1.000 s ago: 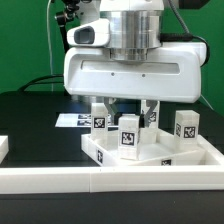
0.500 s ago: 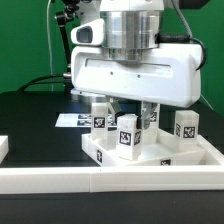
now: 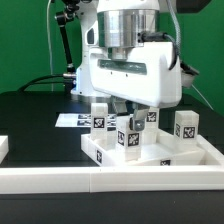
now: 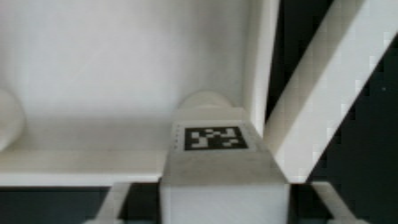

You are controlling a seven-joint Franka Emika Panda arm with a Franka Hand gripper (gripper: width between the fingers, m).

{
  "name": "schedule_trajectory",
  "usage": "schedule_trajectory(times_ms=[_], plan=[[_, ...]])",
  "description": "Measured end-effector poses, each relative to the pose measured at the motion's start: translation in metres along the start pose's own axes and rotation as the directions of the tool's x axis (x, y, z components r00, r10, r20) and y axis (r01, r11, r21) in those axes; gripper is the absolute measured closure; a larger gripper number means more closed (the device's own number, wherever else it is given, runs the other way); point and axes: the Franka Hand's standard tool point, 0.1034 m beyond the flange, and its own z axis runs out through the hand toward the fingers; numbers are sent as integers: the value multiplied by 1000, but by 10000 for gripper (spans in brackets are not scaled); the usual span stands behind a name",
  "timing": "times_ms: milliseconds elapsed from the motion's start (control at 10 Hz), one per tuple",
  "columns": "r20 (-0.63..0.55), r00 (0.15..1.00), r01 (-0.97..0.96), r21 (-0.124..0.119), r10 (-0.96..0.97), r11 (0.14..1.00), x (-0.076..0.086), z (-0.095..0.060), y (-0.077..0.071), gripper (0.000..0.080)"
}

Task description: Assemble square table

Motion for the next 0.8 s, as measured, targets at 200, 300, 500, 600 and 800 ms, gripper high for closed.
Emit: schedule_trajectory(times_ms=[200, 300, 500, 600, 800], plan=[[0, 987, -159, 2, 159, 987, 0, 0, 0, 509], [-1, 978, -207, 3, 207, 978, 0, 0, -1, 509], [4, 936, -351, 5, 351, 936, 0, 1, -1, 509], [6, 917, -400, 6, 400, 917, 0, 1, -1, 509], [7, 862, -506, 5, 506, 862, -1, 1, -1, 509]])
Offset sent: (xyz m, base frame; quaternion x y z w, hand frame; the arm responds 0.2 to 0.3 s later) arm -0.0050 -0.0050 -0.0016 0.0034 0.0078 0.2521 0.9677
